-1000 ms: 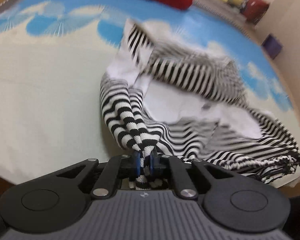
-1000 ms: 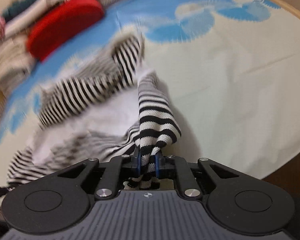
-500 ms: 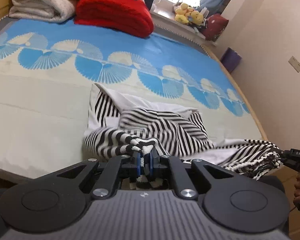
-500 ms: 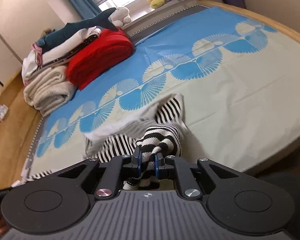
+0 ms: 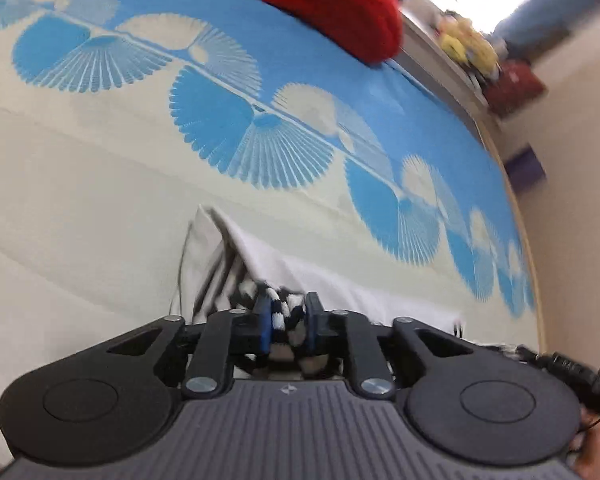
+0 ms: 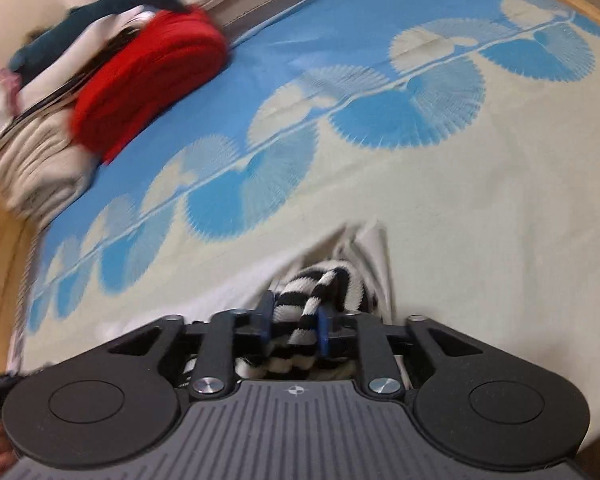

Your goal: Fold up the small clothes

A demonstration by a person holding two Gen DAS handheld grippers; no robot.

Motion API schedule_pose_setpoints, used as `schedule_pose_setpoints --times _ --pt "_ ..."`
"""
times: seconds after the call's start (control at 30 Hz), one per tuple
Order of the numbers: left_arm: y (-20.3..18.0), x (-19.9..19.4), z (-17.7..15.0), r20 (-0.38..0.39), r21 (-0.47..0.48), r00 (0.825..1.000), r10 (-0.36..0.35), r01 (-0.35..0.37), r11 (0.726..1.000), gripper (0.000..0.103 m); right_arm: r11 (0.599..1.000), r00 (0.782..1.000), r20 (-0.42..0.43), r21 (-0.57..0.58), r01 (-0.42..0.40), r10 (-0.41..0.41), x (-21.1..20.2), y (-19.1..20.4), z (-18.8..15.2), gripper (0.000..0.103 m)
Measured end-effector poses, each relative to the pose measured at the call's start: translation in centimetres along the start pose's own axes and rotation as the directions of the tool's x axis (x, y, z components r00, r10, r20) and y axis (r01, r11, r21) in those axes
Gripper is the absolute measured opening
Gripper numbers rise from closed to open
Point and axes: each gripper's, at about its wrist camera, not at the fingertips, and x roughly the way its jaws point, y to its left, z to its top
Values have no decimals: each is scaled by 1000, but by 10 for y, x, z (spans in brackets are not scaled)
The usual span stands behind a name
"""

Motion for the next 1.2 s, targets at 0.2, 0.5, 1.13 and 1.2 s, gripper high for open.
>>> schedule_pose_setpoints --times 0.2,0.5,1.13,1.2 --pt "9 11 -11 -9 58 999 -45 45 997 27 999 1000 -20 -28 -19 18 29 -14 -15 38" --pt "-21 42 -28 34 355 995 95 -101 929 58 888 996 -25 -456 62 -82 66 31 -41 46" --pt "-52 80 0 333 490 924 187 -339 803 13 808 951 293 -535 246 -95 96 79 -8 5" --pt "-54 96 -2 309 516 921 237 -372 772 13 799 954 265 -540 267 -139 111 83 -10 5"
